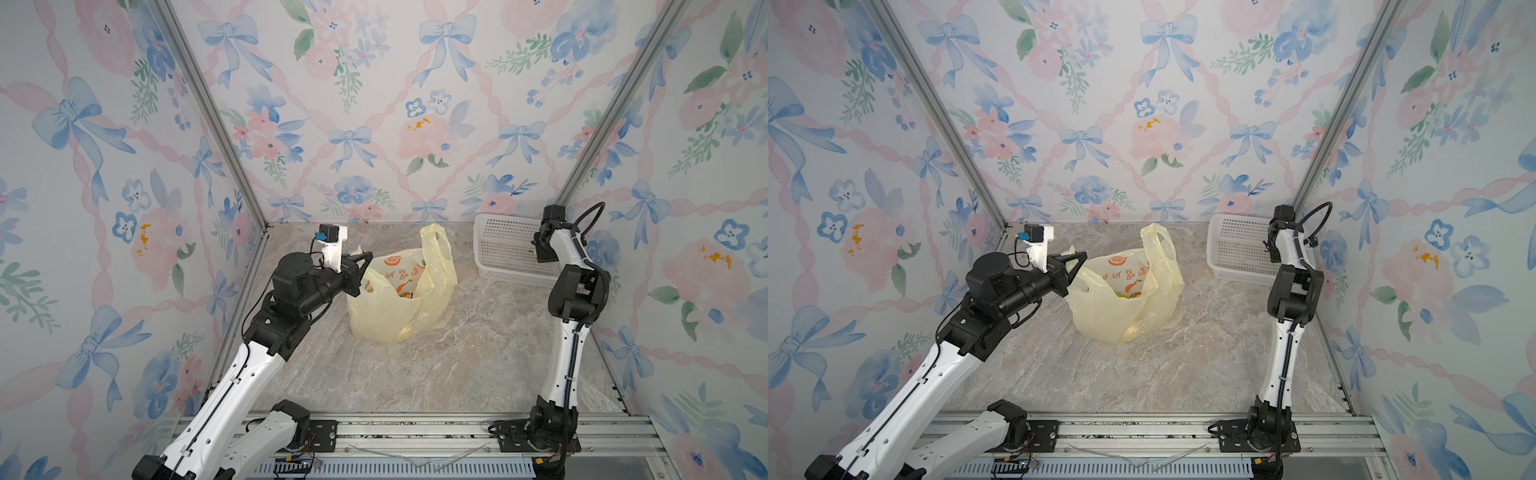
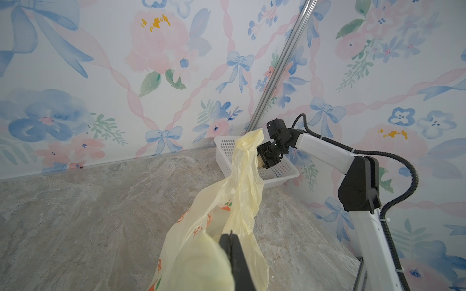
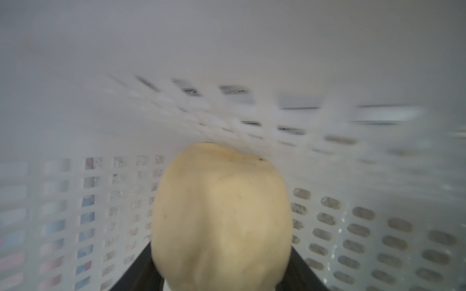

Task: Place the pears into plastic bags & tie knots
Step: Pick up the pear from the basket, then place the pear in the plastic bag.

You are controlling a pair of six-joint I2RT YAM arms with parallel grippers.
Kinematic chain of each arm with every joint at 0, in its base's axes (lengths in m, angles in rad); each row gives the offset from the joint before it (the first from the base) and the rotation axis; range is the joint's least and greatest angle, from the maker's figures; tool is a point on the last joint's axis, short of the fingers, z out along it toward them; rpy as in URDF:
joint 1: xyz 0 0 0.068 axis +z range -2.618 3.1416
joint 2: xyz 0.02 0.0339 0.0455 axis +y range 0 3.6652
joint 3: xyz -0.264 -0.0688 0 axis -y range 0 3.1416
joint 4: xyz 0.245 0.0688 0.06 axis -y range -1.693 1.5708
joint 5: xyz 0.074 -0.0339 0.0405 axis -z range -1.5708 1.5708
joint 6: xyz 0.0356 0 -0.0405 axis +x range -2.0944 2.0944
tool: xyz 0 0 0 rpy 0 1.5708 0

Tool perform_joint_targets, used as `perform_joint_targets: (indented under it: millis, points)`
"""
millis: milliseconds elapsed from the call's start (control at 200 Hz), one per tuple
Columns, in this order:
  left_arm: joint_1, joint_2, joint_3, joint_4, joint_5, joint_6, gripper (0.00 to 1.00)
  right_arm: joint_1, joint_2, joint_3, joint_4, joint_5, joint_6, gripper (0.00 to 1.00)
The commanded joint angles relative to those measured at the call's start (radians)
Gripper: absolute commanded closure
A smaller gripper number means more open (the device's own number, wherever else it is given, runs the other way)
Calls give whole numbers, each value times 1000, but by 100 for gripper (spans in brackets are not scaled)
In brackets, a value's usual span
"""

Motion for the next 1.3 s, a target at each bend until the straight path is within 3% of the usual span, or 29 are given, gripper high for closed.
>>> perform_joint_targets:
  millis: [0,285,475,660,885,1080,1290]
  points:
    - [3,-17,10,3,-7,-13,100,12,-89,-74,16,1,-18,51]
    - [3,-2,14,3,1,2,100,67,-397,-384,187,-120,-100,58]
    - [3,10,15,2,4,10,100,125,-617,-530,296,-288,-284,61]
    - [2,14,16,5,23,39,100,253,-803,-555,322,-450,-542,61]
    - [3,13,19,6,28,78,100,480,-985,-599,381,-684,-855,60]
    - [3,9,26,6,34,107,100,728,-1067,-727,455,-613,-1223,64]
    - [3,13,40,7,46,107,100,849,-1026,-809,460,-705,-1562,62]
